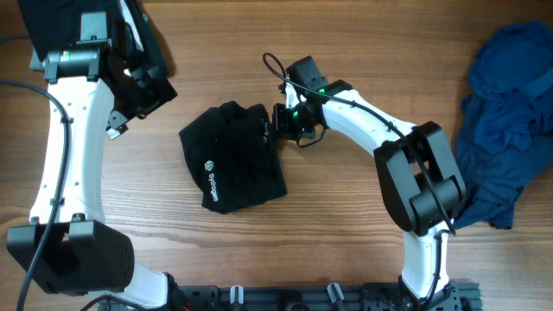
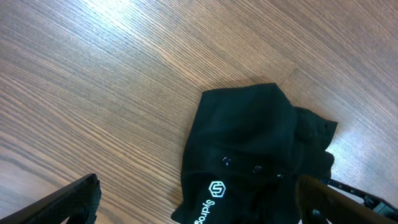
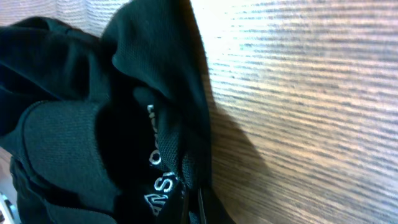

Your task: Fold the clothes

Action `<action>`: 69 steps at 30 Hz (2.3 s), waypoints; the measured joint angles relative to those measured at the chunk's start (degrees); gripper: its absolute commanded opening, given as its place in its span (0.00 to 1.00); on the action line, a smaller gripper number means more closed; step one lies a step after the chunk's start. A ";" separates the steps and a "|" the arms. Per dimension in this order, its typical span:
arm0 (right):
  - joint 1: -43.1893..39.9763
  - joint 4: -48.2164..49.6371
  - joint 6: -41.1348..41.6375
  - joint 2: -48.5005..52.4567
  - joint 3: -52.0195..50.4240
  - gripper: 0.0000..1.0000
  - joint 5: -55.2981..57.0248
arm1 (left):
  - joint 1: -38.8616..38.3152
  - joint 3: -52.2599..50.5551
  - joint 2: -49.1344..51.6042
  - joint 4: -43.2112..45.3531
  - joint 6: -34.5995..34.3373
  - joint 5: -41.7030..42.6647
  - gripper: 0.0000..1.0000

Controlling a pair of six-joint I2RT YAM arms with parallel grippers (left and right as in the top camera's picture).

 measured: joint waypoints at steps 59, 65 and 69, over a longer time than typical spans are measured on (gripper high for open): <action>0.68 -12.92 -5.18 -10.51 2.86 0.34 8.04 | 0.00 0.00 0.00 0.00 0.57 0.00 1.00; 3.37 -17.75 -6.91 -10.51 1.68 0.42 4.44 | -0.13 -0.02 0.00 -3.56 1.84 2.27 1.00; 5.77 -17.75 -8.39 -10.51 1.57 0.46 2.75 | -1.46 -0.48 0.00 -4.74 4.28 6.91 1.00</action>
